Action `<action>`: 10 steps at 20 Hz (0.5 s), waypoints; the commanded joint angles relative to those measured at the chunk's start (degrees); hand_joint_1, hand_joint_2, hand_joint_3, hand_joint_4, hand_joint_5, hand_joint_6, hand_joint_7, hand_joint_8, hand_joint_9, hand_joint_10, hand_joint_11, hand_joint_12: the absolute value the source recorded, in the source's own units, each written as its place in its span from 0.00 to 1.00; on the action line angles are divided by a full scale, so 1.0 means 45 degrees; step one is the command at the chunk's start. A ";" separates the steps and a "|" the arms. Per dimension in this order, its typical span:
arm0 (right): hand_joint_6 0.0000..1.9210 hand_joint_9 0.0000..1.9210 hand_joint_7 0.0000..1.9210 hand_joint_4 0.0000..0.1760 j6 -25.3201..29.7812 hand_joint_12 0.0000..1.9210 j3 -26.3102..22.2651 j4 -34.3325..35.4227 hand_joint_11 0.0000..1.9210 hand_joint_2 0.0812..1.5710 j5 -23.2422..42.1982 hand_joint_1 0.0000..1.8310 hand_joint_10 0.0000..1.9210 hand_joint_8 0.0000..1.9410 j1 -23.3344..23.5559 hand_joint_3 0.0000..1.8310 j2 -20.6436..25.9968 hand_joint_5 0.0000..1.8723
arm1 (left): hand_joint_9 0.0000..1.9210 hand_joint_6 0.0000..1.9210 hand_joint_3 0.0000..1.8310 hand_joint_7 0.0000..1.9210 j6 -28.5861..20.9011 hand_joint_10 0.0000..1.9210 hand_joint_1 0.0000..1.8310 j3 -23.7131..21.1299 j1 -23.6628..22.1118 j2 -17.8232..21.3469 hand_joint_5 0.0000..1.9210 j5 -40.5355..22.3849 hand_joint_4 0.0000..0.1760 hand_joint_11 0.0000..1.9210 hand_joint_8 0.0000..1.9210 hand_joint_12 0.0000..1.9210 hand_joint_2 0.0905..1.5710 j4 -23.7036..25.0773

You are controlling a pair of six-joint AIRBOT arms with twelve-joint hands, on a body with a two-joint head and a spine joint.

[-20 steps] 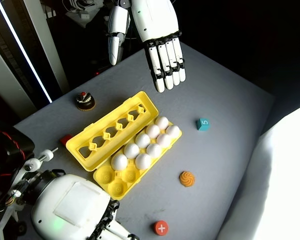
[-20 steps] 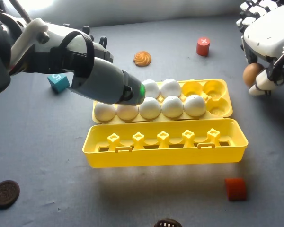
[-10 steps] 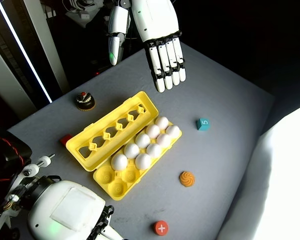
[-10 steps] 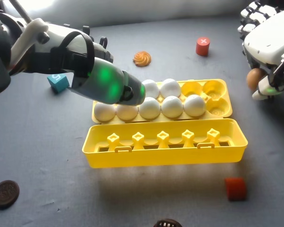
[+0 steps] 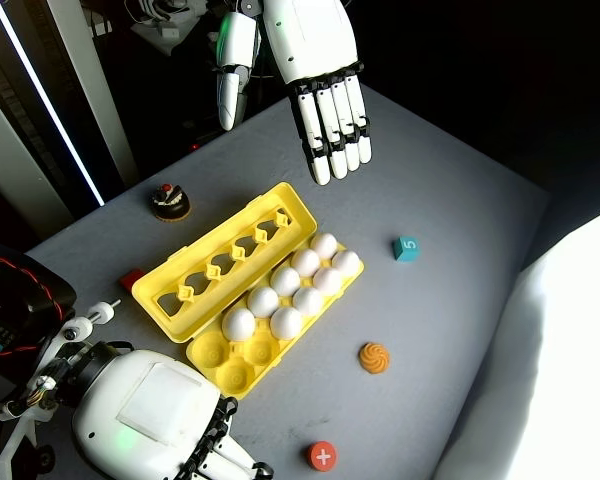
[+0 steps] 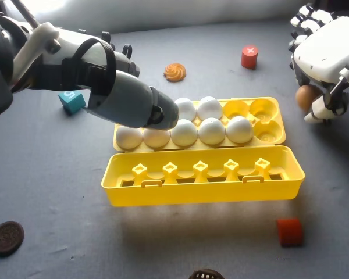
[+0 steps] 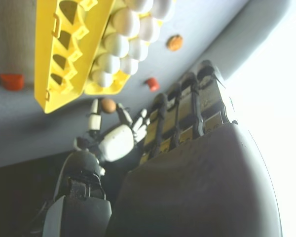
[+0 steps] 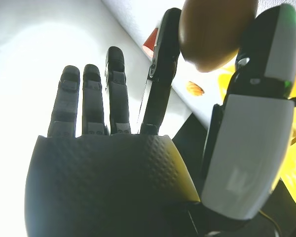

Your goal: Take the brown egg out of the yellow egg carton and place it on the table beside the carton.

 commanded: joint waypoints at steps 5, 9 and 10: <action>0.00 0.00 0.19 0.78 -0.0024 0.00 0.0036 -0.0543 0.00 0.47 0.1182 0.48 0.00 0.00 0.0036 0.00 0.0070 0.48 | 0.01 0.00 0.00 0.02 -0.0009 0.00 0.00 -0.0036 -0.0125 -0.0006 0.03 -0.0532 0.00 0.00 0.00 0.00 0.76 0.0788; 0.00 0.00 0.13 0.85 -0.0027 0.00 0.0020 -0.0543 0.00 0.47 0.1228 0.46 0.00 0.00 0.0036 0.00 0.0080 0.46 | 0.01 0.00 0.00 0.03 -0.0009 0.00 0.00 -0.0035 -0.0129 -0.0005 0.03 -0.0532 0.00 0.00 0.00 0.00 0.76 0.0789; 0.00 0.00 0.14 0.91 -0.0041 0.00 0.0001 -0.0543 0.00 0.46 0.1248 0.45 0.00 0.00 0.0035 0.00 0.0090 0.47 | 0.01 0.00 0.00 0.03 -0.0009 0.00 0.00 -0.0035 -0.0129 -0.0004 0.03 -0.0532 0.00 0.00 0.00 0.00 0.76 0.0789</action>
